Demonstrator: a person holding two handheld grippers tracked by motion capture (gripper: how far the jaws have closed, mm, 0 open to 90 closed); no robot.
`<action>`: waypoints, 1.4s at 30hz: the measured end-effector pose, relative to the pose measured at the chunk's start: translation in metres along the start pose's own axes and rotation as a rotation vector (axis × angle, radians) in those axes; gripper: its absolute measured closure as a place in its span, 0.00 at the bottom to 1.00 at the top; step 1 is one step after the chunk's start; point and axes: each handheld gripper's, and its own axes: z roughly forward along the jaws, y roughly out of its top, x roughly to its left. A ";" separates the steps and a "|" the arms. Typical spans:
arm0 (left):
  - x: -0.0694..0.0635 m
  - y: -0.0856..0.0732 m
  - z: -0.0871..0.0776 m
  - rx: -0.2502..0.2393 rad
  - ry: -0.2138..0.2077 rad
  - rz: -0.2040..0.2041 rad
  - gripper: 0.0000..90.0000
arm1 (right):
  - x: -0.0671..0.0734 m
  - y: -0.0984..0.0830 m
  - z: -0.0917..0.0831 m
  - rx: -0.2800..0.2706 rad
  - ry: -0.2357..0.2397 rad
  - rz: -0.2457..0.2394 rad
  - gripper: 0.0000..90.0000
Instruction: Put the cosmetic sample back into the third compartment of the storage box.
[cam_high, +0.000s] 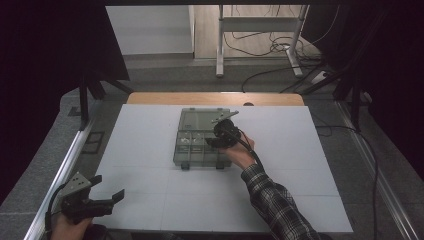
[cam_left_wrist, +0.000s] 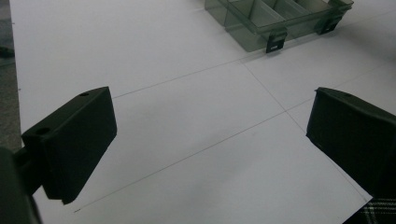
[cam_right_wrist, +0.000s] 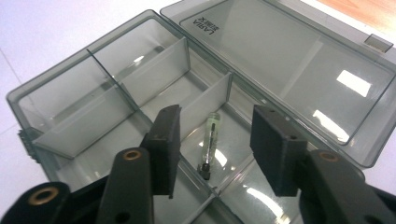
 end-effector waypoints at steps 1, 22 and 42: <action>0.000 0.000 0.000 0.000 0.000 0.000 0.02 | 0.000 0.000 -0.001 0.001 0.001 0.002 0.56; 0.000 0.000 0.000 -0.001 0.000 -0.001 0.02 | 0.013 -0.003 -0.020 0.025 0.035 -0.004 0.39; 0.001 0.000 0.000 -0.003 -0.003 -0.004 0.02 | 0.024 -0.016 -0.028 0.079 0.091 -0.011 0.30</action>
